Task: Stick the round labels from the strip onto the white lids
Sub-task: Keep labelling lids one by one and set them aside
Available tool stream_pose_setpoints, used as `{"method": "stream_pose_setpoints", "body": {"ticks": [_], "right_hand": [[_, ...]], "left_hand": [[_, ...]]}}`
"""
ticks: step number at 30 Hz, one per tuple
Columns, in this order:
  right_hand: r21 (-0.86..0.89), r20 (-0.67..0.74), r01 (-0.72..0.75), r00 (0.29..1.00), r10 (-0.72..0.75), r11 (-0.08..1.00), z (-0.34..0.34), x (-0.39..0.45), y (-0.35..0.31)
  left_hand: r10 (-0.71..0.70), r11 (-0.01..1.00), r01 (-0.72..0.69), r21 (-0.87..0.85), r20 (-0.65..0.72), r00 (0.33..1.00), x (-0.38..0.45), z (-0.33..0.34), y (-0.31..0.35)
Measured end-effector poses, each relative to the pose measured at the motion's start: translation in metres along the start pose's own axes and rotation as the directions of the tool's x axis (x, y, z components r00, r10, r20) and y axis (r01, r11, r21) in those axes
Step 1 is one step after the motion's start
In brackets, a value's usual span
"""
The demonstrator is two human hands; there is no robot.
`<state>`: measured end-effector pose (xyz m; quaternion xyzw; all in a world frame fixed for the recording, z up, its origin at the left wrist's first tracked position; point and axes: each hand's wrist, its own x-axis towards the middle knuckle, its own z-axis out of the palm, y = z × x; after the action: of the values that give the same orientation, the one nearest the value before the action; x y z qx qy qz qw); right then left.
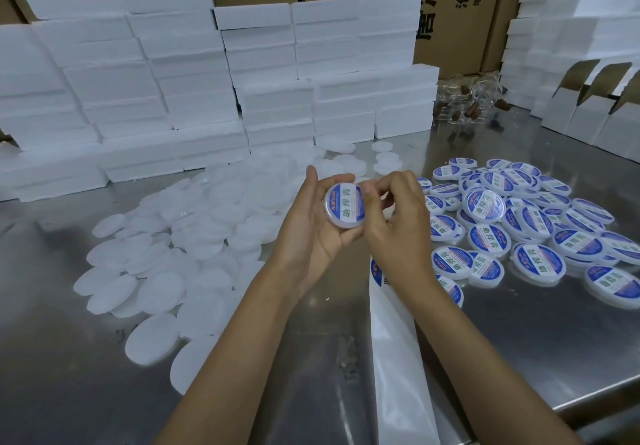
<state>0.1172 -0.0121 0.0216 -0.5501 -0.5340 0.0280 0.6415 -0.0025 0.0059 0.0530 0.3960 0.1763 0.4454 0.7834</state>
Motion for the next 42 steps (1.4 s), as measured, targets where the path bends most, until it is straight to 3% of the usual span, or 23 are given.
{"method": "stream_pose_setpoints", "body": {"ticks": [4, 11, 16, 19, 22, 25, 28, 31, 35, 37, 40, 42], "right_hand": [[0.084, 0.131, 0.07, 0.988, -0.081, 0.994, -0.005, -0.006, -0.002], [0.037, 0.144, 0.062, 0.987, -0.066, 0.997, -0.005, -0.006, -0.004], [-0.077, 0.093, 0.112, 0.99, -0.104, 0.991, -0.008, -0.003, 0.003], [-0.096, -0.024, 0.004, 1.0, -0.006, 0.995, -0.021, 0.011, 0.017], [-0.302, -0.209, -0.129, 0.976, 0.066, 0.945, -0.052, 0.034, 0.045], [-0.592, -0.278, -0.287, 0.95, 0.144, 0.753, -0.085, 0.051, 0.075], [-0.703, -0.231, -0.346, 0.937, 0.261, 0.621, -0.1, 0.055, 0.092], [-0.721, -0.193, -0.349, 0.931, 0.31, 0.599, -0.101, 0.056, 0.094], [-0.635, -0.153, -0.218, 0.976, 0.156, 0.741, -0.088, 0.055, 0.083], [-0.548, -0.058, -0.117, 0.993, 0.101, 0.828, -0.075, 0.061, 0.077], [-0.346, 0.184, -0.144, 0.959, 0.218, 0.927, -0.049, 0.081, 0.072], [-0.365, 0.319, -0.159, 0.904, 0.284, 0.917, -0.027, 0.098, 0.075]], "left_hand": [[0.042, 0.999, -0.043, -0.027, -0.041, 0.998, 0.0, -0.002, 0.004], [0.033, 0.998, -0.034, -0.046, -0.013, 0.999, -0.004, 0.001, 0.006], [0.021, 0.999, -0.02, 0.029, -0.028, 0.999, -0.003, -0.001, 0.006], [0.05, 0.988, -0.038, 0.147, -0.077, 0.996, -0.001, -0.004, 0.006], [0.095, 0.968, -0.046, 0.247, -0.192, 0.977, 0.0, -0.01, 0.007], [0.172, 0.919, -0.029, 0.394, -0.334, 0.927, 0.003, -0.02, 0.006], [0.232, 0.86, 0.03, 0.509, -0.444, 0.865, 0.006, -0.029, 0.002], [0.226, 0.843, 0.082, 0.532, -0.488, 0.843, 0.008, -0.036, -0.001], [0.224, 0.814, 0.126, 0.567, -0.508, 0.832, 0.011, -0.043, -0.009], [0.217, 0.81, 0.124, 0.573, -0.49, 0.844, 0.012, -0.045, -0.014], [0.241, 0.784, 0.117, 0.61, -0.473, 0.848, 0.017, -0.049, -0.02], [0.274, 0.761, 0.109, 0.64, -0.469, 0.84, 0.022, -0.051, -0.024]]}}
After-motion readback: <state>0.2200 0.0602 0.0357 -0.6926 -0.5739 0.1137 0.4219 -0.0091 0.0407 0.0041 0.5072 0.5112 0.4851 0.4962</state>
